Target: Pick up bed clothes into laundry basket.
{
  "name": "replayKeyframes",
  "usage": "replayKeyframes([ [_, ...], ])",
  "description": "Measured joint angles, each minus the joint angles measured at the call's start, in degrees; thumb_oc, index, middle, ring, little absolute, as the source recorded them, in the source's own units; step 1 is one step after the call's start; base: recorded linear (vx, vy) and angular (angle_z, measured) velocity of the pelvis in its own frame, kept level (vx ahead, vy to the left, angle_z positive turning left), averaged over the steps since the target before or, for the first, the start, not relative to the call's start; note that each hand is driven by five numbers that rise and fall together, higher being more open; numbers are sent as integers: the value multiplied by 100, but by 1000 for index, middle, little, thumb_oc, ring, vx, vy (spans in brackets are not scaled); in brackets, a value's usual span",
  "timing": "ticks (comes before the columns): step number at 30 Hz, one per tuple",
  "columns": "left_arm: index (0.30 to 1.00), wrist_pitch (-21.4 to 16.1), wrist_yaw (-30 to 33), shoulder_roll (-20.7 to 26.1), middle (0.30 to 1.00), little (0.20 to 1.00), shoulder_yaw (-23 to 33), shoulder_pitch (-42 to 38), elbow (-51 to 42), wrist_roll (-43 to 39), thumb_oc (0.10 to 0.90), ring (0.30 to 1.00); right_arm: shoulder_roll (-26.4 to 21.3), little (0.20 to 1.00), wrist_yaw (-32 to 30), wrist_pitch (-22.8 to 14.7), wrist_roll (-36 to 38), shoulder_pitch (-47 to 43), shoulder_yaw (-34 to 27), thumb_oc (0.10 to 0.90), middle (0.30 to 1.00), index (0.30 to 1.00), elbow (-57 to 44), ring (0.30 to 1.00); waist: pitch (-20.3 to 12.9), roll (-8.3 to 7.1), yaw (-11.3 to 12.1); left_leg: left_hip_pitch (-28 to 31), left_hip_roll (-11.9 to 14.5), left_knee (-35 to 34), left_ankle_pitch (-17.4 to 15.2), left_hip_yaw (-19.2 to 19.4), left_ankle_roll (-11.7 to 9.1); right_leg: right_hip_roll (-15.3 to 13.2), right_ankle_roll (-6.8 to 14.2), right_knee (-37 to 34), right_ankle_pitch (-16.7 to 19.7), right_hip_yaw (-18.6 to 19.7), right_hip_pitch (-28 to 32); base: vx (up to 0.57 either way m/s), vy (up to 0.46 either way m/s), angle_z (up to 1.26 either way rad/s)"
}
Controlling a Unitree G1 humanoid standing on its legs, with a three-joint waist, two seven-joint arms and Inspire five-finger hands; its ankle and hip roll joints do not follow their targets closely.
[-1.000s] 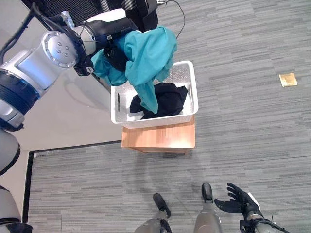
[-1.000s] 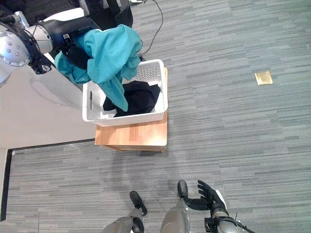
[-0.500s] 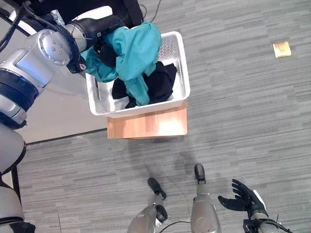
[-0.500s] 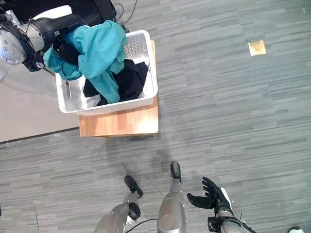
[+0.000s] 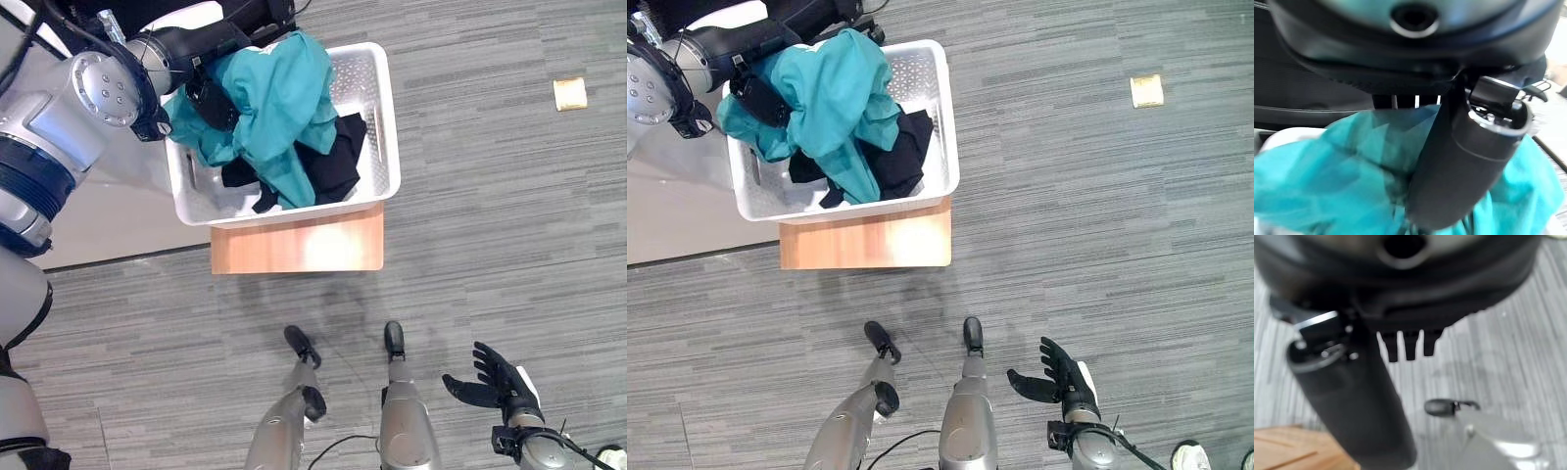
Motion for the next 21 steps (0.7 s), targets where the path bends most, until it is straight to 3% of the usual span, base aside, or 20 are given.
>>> replayKeyframes([
  [4,900,7,-3,106,900,900,-5,3,20,0,800,900,19,900,8,40,-2,-148,219,800,900,900,164,900,-22,50,28,165,12,-2,-10,62,-23,11,1,-1,-2,3,139,7,-1,-3],
  [7,900,-15,5,109,900,900,5,-1,9,1,800,900,-19,900,5,39,-2,-149,180,800,900,900,167,900,-114,194,51,208,45,-3,-157,22,-228,39,22,-2,-19,1,154,-30,-1,-6],
  [15,900,-71,8,106,900,900,7,18,-105,2,800,900,-62,900,5,127,-7,-81,129,800,900,900,412,900,-297,466,44,270,49,-3,-198,-21,-326,39,29,-1,-12,-13,200,-5,-33,-1],
  [21,900,-169,-27,134,900,900,184,354,-885,-5,800,900,-47,900,8,172,-14,-53,124,800,900,900,429,900,-433,496,107,883,47,-6,-258,-229,-390,58,5,0,-148,-359,953,68,-72,16],
])
